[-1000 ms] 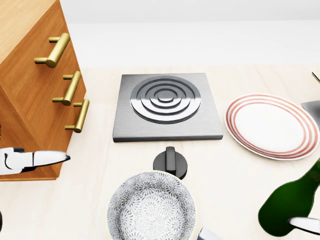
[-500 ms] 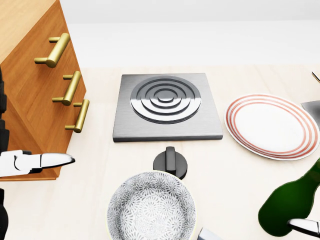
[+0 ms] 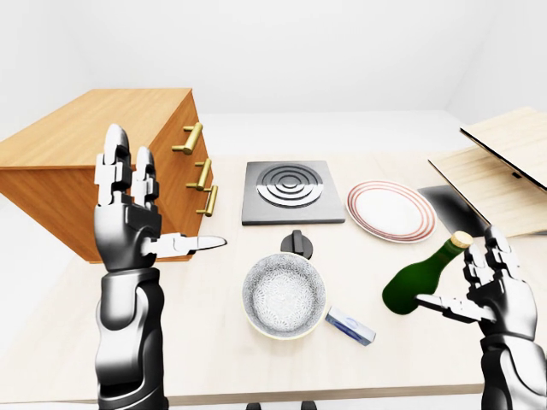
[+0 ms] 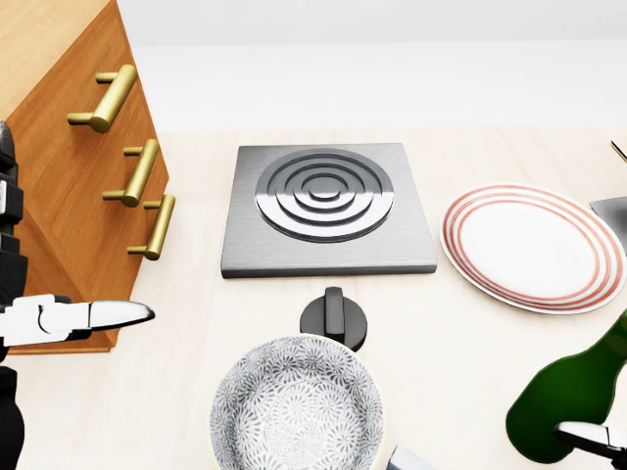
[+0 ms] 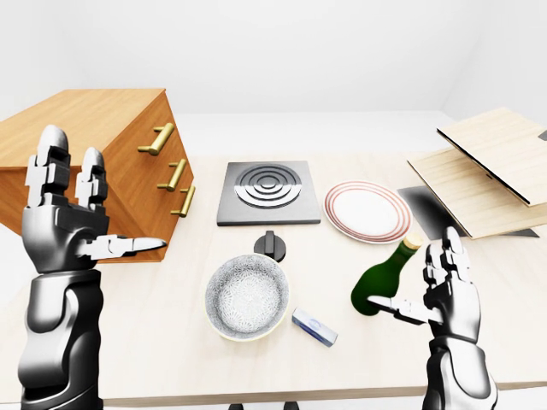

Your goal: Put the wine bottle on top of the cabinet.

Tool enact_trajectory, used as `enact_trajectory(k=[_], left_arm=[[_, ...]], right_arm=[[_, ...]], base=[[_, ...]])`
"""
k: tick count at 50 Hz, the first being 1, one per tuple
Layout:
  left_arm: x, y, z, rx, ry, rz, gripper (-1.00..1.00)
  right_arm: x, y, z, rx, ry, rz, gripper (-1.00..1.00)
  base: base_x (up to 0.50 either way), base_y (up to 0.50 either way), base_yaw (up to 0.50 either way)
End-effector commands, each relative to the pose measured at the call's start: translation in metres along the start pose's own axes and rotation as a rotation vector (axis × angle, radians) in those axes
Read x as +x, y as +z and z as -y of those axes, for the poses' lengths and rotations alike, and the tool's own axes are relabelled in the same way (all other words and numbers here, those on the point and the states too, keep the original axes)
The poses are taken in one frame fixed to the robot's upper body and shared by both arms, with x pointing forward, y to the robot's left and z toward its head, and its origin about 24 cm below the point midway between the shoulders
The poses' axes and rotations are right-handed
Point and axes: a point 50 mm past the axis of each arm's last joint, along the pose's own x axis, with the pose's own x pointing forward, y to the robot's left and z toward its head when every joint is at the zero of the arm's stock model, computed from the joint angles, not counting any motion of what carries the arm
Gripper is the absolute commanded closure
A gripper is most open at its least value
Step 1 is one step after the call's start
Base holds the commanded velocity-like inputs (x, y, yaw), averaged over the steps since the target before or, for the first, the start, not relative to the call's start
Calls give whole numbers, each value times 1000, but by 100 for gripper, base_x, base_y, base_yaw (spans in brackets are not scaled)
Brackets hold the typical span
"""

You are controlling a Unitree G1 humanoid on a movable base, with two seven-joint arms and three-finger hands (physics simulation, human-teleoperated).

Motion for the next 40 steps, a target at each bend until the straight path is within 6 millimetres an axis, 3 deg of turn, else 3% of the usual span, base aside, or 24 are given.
enact_trajectory(k=[1,17,24,35,40], left_arm=[[-1,-1,3,1,-6,-6,-100],[0,-7,2,-5,-1,-30,-100],[0,-8,2,-6,0,-32,-100],[-1,-7,2,-5,-1,-30,-100],[1,-7,2,-6,2,-28,-100]], right_arm=[[5,1,0,0,4,6,-100],[18,9,-6,-11,21,41,-100],[20,-5,-6,9,19,-14,-100],[27,-6,-10,17,31,-18,-100],[29,6,-12,-7,45,27,-100]], base=[[0,0,0],[0,0,0],[0,0,0],[0,0,0],[0,0,0]])
